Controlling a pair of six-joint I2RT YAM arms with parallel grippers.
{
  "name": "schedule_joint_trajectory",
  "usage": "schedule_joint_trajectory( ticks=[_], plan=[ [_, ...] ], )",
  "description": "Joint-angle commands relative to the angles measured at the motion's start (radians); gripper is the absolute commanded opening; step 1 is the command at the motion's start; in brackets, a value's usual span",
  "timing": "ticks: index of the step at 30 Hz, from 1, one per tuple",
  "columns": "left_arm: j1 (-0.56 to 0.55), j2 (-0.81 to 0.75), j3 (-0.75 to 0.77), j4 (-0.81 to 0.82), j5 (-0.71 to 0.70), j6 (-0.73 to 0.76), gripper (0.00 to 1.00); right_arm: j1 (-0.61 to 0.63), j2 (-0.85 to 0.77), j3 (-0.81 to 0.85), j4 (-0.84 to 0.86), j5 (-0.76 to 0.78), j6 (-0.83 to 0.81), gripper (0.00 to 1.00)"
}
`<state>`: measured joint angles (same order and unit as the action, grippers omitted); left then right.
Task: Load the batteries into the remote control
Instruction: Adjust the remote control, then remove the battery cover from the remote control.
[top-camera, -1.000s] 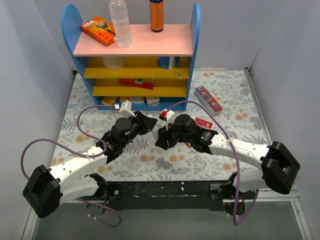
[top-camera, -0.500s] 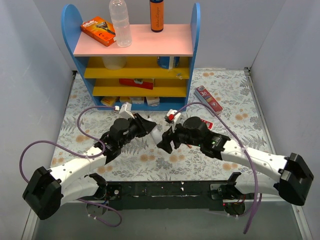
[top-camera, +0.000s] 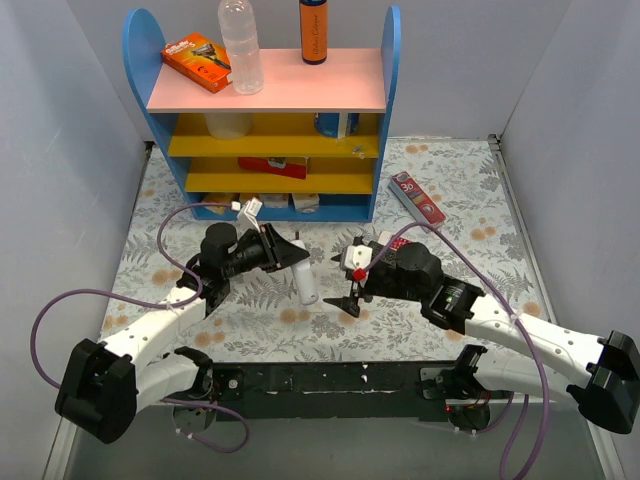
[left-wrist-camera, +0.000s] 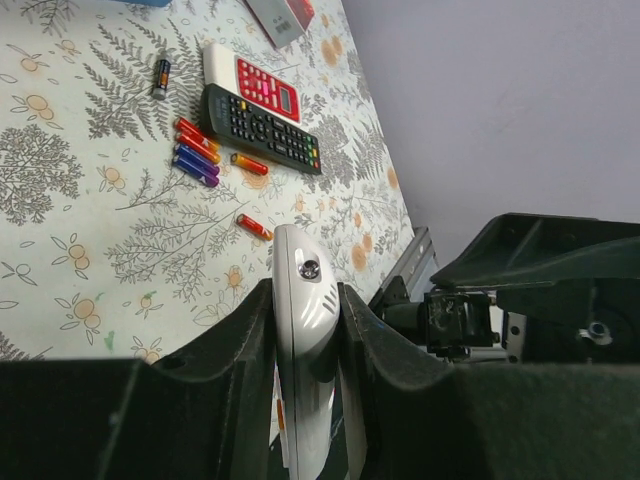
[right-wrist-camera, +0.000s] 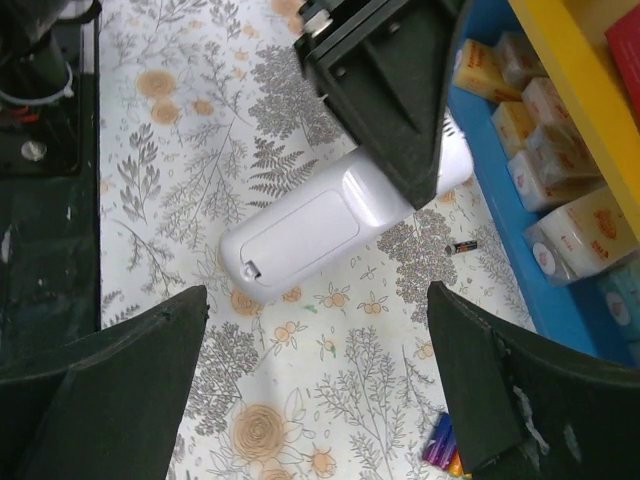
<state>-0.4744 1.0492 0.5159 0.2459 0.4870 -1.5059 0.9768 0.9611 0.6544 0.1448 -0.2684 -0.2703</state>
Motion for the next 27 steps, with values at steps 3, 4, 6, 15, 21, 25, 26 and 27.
schedule_joint_trajectory(
  ticks=[3, 4, 6, 15, 21, 25, 26, 27],
  plan=[
    [0.052, 0.012, 0.095, -0.068, 0.191, 0.068, 0.0, 0.005, -0.021, -0.045, 0.096, -0.083, -0.242, 0.95],
    [0.057, 0.012, 0.098, -0.083, 0.193, 0.07, 0.0, 0.006, -0.018, -0.048, 0.116, -0.081, -0.266, 0.93],
    [0.063, 0.017, 0.102, -0.094, 0.193, 0.067, 0.0, 0.01, -0.006, -0.058, 0.139, -0.077, -0.286, 0.9],
    [0.082, 0.023, 0.108, -0.137, 0.156, 0.041, 0.0, 0.034, 0.088, -0.041, 0.23, -0.087, -0.308, 0.76],
    [0.088, 0.023, 0.11, -0.155, 0.127, 0.016, 0.0, 0.053, 0.142, -0.026, 0.249, -0.097, -0.311, 0.61],
    [0.089, 0.023, 0.105, -0.154, 0.121, 0.001, 0.0, 0.063, 0.171, -0.009, 0.246, -0.101, -0.314, 0.55],
    [0.089, 0.023, 0.105, -0.154, 0.121, 0.001, 0.0, 0.063, 0.176, -0.009, 0.248, -0.104, -0.316, 0.55],
    [0.088, 0.023, 0.105, -0.154, 0.121, -0.002, 0.0, 0.065, 0.183, -0.004, 0.248, -0.107, -0.316, 0.53]
  ],
)
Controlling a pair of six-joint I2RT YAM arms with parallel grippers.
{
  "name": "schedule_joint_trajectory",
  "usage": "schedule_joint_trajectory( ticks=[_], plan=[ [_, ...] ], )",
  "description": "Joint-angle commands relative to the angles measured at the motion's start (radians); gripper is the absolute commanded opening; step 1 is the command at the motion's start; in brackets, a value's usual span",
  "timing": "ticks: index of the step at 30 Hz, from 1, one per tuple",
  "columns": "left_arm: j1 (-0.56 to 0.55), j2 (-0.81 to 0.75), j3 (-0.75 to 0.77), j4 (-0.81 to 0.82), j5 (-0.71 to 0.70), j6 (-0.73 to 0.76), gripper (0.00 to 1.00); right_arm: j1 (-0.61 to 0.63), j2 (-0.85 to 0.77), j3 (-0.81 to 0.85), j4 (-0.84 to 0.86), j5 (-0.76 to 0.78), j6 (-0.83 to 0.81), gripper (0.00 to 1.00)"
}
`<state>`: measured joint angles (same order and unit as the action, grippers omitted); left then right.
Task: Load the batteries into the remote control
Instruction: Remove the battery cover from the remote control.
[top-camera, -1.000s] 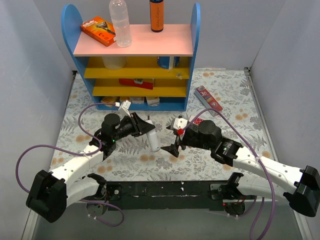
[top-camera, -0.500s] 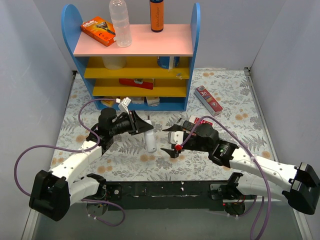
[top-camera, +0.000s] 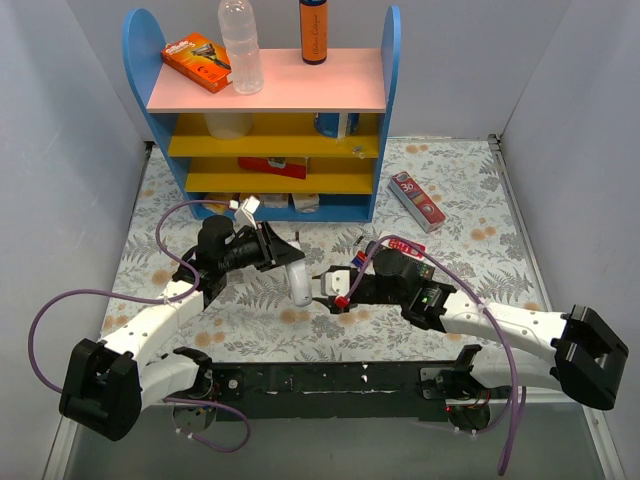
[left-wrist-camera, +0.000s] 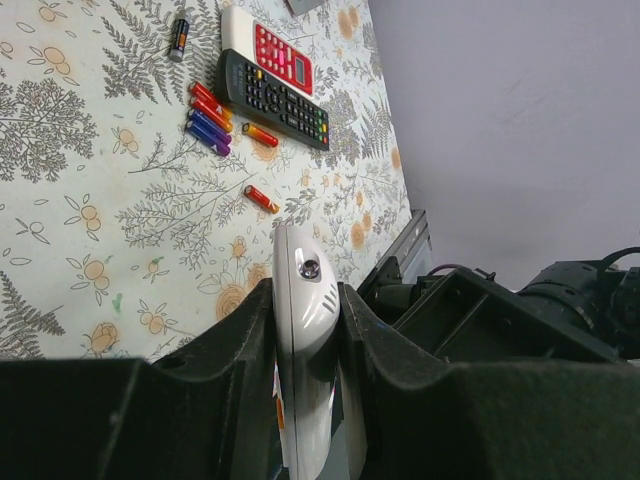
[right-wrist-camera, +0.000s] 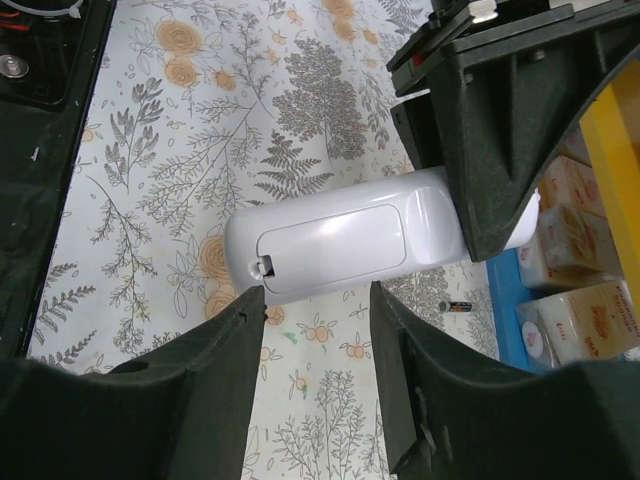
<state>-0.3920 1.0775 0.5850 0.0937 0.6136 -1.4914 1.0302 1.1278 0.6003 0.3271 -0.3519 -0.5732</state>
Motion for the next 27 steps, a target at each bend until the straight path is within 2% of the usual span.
schedule_joint_trajectory(
  ticks=[1, 6, 12, 27],
  plan=[
    [0.005, -0.005, 0.036, -0.002, -0.009, -0.018, 0.0, 0.014, 0.02, 0.05, 0.069, -0.024, -0.013, 0.52],
    [0.007, -0.002, 0.032, -0.002, -0.008, -0.027, 0.0, 0.021, 0.033, 0.056, 0.076, -0.03, -0.01, 0.51],
    [0.005, -0.001, 0.027, 0.006, -0.006, -0.038, 0.0, 0.025, 0.043, 0.058, 0.093, -0.032, -0.002, 0.41],
    [0.005, -0.002, 0.024, 0.0, -0.029, -0.049, 0.0, 0.03, 0.046, 0.066, 0.036, -0.041, -0.005, 0.44]
  ],
)
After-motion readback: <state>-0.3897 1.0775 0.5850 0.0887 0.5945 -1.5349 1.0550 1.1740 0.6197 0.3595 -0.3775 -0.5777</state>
